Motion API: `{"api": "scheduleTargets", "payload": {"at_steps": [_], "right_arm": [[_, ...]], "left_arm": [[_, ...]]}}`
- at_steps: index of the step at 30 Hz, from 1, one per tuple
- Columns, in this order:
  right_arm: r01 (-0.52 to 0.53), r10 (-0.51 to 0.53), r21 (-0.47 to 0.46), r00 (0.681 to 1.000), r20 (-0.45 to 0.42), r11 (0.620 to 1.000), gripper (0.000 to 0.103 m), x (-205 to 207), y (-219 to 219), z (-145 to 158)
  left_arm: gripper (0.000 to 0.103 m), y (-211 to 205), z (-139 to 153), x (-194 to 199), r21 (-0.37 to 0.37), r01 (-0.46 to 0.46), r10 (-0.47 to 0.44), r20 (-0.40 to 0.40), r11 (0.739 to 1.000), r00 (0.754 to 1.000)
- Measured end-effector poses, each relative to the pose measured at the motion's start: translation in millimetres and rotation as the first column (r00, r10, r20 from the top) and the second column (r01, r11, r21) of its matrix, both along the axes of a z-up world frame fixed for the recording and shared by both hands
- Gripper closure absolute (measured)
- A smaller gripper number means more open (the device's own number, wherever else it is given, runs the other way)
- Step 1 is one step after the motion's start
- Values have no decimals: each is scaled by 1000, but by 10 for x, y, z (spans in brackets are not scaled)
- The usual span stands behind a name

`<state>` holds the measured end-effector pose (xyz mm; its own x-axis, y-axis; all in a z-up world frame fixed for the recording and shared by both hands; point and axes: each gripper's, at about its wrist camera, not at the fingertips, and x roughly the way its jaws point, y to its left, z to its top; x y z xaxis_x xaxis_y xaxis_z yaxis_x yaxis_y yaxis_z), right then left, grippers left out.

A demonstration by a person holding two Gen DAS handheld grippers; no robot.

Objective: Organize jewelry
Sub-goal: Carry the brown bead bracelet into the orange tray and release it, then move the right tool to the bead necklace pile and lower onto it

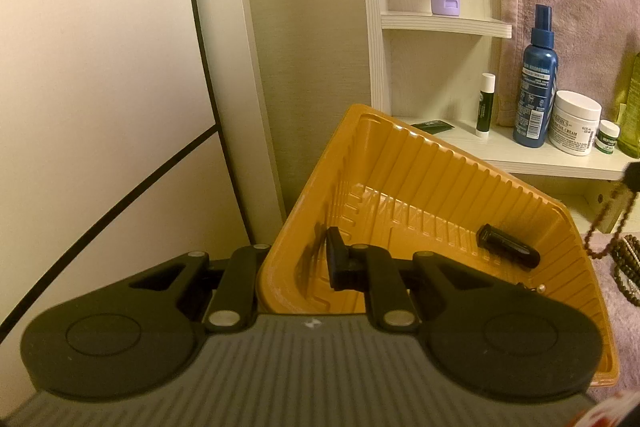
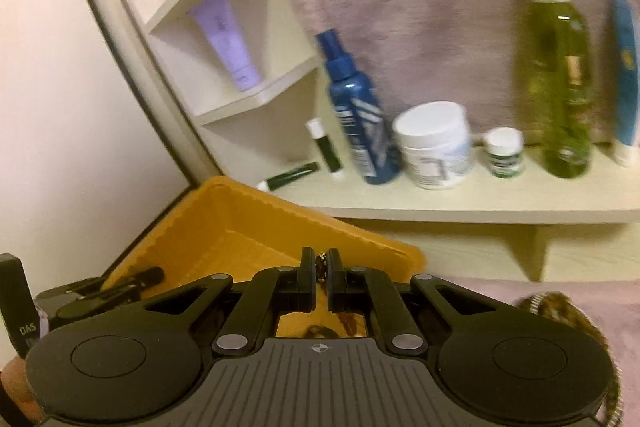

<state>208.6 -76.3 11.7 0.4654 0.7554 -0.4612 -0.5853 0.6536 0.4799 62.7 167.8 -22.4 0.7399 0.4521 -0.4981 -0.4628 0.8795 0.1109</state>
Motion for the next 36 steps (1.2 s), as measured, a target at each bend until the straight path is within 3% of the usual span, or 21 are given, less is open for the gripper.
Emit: {"api": "scheduleTargets", "payload": {"at_steps": [18,19,21,22,23,36], "right_arm": [[-53,41,-156,996,-81,986,97,123,533,-475],[-52,39,-160,996,-82,986,95,124,543,-474],[-50,38,-159,996,-81,986,81,120,544,-465],[-46,34,-155,996,-79,987,63,113,532,-462],[-40,29,-151,997,-76,988,52,105,526,-452],[-5,-5,-157,998,-62,988,51,-119,184,-356]], "left_arm": [[89,1,1,13,-2,1,-1,0,1000,1000],[89,-2,2,16,-2,1,-1,0,1000,1000],[89,-2,1,16,-2,0,0,0,1000,1000],[89,-1,-2,17,-2,0,0,0,1000,1000],[89,-2,-3,19,-1,0,0,-1,1000,1000],[88,-5,-11,24,-1,-2,2,-2,1000,1000]]}}
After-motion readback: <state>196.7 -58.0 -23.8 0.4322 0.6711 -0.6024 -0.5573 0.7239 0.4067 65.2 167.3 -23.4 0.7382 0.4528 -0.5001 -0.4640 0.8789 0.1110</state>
